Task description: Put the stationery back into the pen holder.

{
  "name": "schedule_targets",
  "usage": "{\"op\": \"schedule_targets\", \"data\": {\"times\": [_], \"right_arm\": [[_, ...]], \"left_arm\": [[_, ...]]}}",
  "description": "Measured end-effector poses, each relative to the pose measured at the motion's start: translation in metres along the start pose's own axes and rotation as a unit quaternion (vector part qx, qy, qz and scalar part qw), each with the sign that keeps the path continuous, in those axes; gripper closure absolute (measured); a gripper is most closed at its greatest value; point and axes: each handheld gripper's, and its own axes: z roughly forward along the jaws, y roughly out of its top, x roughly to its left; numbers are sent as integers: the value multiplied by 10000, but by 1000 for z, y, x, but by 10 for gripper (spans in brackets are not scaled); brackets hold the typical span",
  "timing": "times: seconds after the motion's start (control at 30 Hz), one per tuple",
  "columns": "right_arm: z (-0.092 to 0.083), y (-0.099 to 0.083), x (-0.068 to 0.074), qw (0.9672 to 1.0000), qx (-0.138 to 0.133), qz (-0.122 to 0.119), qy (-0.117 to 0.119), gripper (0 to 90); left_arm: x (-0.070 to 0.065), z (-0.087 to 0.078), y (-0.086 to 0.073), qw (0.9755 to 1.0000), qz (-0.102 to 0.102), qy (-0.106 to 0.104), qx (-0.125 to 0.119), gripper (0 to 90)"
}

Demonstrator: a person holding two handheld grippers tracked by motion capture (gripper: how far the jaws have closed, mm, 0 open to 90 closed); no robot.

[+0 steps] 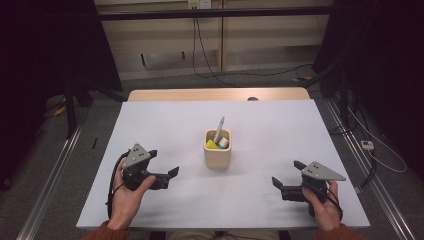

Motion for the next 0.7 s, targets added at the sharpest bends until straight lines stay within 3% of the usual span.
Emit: {"op": "schedule_targets", "data": {"times": [0.23, 0.37, 0.7], "right_arm": [[1, 0, 0, 10000, 14, 9, 7, 36], [1, 0, 0, 10000, 10, 11, 8, 36], [1, 0, 1, 10000, 42, -3, 36, 36]], "left_arm": [[-4, -4, -15, 9998, 110, 87, 149, 59], [-5, -4, -26, 9998, 12, -16, 211, 59], [-4, -8, -43, 9998, -64, 197, -22, 70]]}}
